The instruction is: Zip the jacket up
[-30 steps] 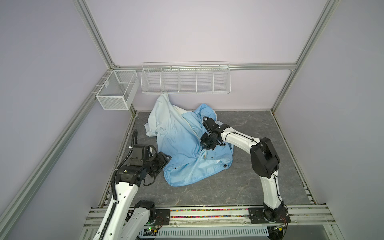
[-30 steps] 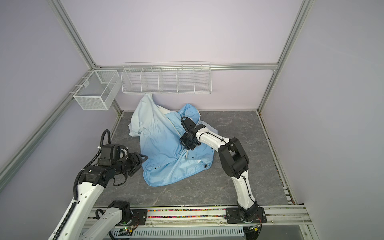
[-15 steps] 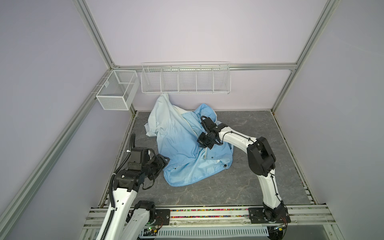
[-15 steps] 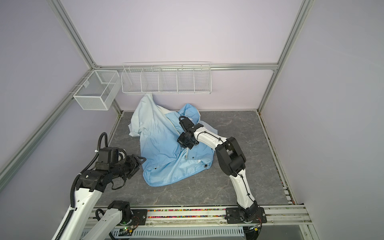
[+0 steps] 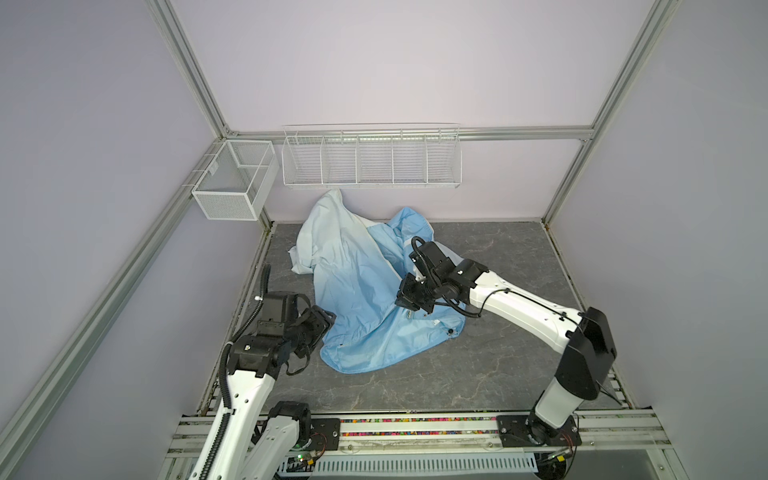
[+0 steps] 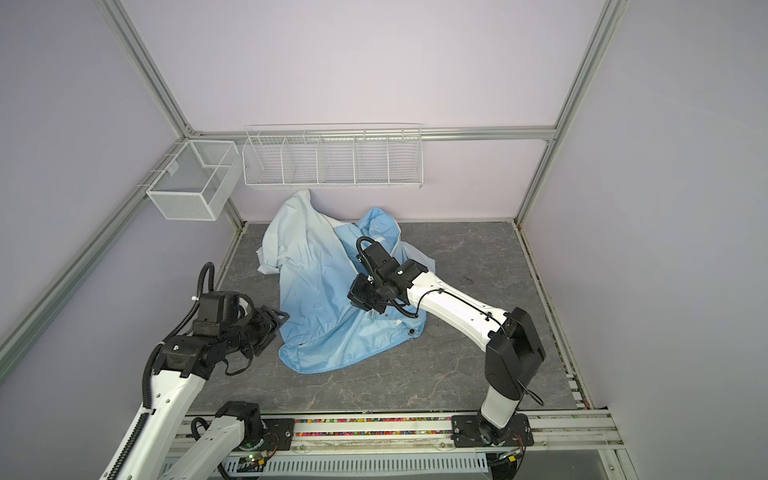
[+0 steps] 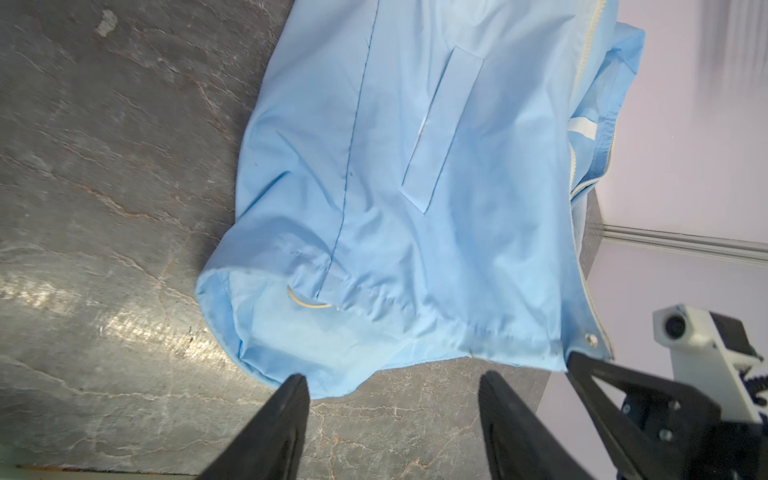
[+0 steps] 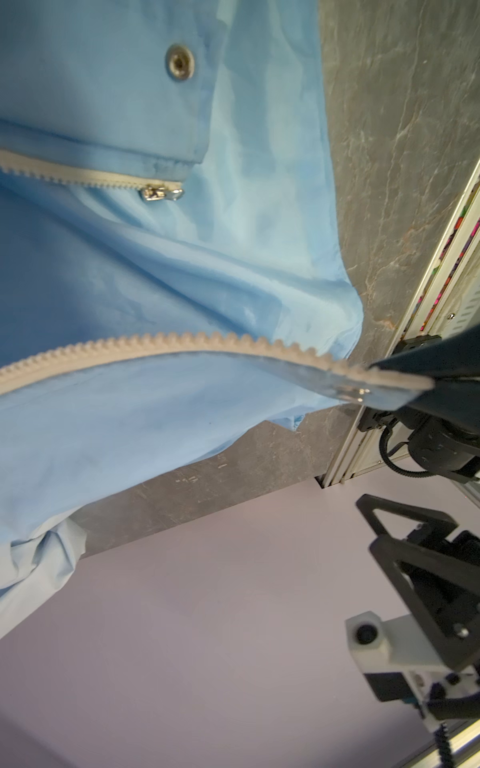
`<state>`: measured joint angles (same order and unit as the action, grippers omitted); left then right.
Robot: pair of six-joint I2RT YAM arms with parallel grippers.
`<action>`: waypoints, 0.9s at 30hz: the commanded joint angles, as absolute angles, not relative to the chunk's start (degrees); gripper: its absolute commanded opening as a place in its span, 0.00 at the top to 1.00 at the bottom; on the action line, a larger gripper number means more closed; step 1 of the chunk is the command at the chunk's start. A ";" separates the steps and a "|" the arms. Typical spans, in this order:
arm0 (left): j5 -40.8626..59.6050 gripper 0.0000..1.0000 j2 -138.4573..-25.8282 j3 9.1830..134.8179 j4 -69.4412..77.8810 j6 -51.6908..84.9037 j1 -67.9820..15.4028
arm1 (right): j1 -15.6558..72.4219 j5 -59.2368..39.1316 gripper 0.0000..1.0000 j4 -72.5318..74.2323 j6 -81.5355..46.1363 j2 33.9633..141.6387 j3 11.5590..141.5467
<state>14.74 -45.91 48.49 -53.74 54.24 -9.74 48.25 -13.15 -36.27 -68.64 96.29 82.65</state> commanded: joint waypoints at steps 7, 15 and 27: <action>10.85 0.35 -47.99 52.16 -52.72 56.65 -9.45 | 49.23 -21.12 0.86 -37.39 -66.60 95.80 67.74; 6.05 0.36 -47.18 47.50 -49.11 67.79 -22.06 | 44.36 -18.17 0.48 -47.26 -55.79 89.77 69.52; -4.22 0.29 -63.77 36.01 -13.44 97.70 -54.44 | 32.40 -19.42 0.42 -46.13 -41.33 99.03 75.61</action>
